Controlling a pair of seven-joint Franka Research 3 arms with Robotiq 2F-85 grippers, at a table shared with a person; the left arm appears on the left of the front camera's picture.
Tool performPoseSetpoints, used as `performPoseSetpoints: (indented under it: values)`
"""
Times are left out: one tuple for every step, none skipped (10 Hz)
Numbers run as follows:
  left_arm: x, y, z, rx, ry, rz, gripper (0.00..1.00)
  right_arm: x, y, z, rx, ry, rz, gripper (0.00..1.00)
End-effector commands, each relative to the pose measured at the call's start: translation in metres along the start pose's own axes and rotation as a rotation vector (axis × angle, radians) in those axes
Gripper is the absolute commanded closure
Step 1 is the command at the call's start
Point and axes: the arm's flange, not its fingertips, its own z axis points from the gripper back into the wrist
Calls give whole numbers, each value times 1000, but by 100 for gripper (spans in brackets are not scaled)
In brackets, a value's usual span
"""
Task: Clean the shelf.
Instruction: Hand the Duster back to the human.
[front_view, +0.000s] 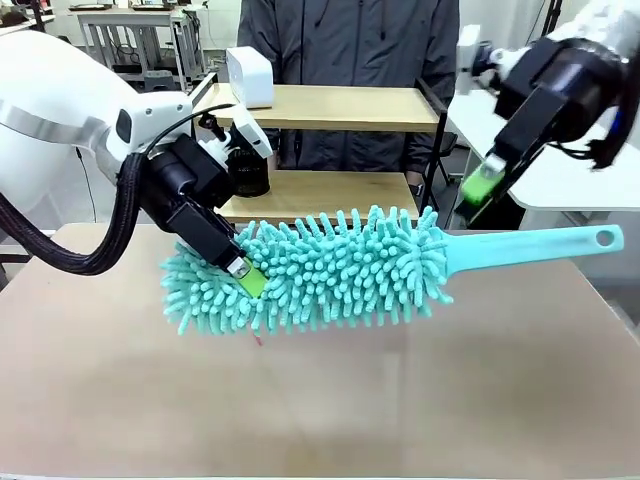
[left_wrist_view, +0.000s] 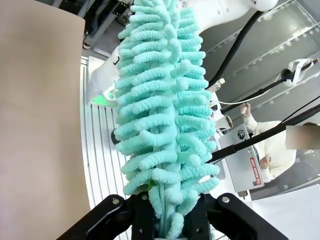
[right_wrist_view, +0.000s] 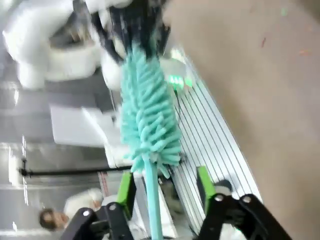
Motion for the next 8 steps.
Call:
performPoseSetpoints:
  values:
    - [-3, -5, 3, 5, 3, -15, 100, -31, -32, 22, 56, -633, -175, 0]
    - [-4, -8, 7, 14, -7, -18, 100, -57, -61, 42, 68, -855, -255, 0]
    - [-6, -11, 12, 22, -27, -25, 100, -94, -101, 57, 59, -1041, -370, 0]
    - [-8, -13, 17, 34, -48, -32, 100, -130, -137, 62, 77, -1113, -473, 0]
    - [-10, -17, 25, 44, -82, -42, 100, -165, -168, 59, 142, -1146, -539, 0]
    - [-13, -25, 36, 51, -131, -65, 100, -190, -192, 51, 139, -1138, -605, 0]
    - [-19, -47, 61, 91, -231, -114, 100, -152, -155, 73, 65, -721, -440, 0]
    - [-28, -79, 90, 188, -364, -193, 100, -152, -155, 73, 65, -721, -440, 0]
